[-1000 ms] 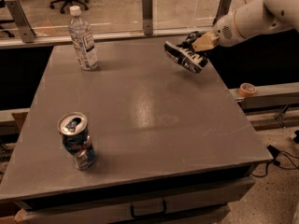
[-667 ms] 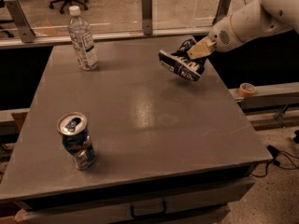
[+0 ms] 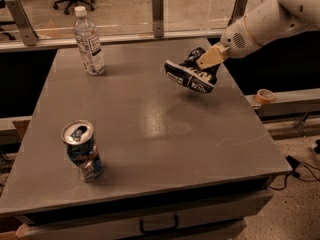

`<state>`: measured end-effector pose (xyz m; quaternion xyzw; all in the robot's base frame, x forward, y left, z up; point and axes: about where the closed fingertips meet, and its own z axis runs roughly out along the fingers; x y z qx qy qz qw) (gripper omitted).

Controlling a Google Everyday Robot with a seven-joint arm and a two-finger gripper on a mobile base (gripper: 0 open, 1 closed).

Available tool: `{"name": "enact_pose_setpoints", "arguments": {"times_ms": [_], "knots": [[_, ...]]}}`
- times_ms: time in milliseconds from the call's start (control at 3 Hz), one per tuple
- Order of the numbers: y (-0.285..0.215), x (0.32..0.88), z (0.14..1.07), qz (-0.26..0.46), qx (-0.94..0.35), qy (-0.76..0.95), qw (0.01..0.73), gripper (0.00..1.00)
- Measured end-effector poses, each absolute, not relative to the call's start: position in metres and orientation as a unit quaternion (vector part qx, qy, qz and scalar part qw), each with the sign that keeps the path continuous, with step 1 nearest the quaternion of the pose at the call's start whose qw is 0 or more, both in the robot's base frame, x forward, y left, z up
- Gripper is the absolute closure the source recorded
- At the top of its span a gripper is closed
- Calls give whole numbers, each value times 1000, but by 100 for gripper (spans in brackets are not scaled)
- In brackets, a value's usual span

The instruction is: Move blue chip bag near redbull can

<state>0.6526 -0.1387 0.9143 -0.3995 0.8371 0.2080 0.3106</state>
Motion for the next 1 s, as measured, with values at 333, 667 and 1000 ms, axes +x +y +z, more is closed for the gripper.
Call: {"name": "enact_pose_setpoints", "arguments": {"times_ms": [333,667,1000], "knots": [[-122,630,909,219,-410,839,282,100],[-102,600,908,235,-415,841,255,100],[-83,567,904,255,-416,841,233,100]]}}
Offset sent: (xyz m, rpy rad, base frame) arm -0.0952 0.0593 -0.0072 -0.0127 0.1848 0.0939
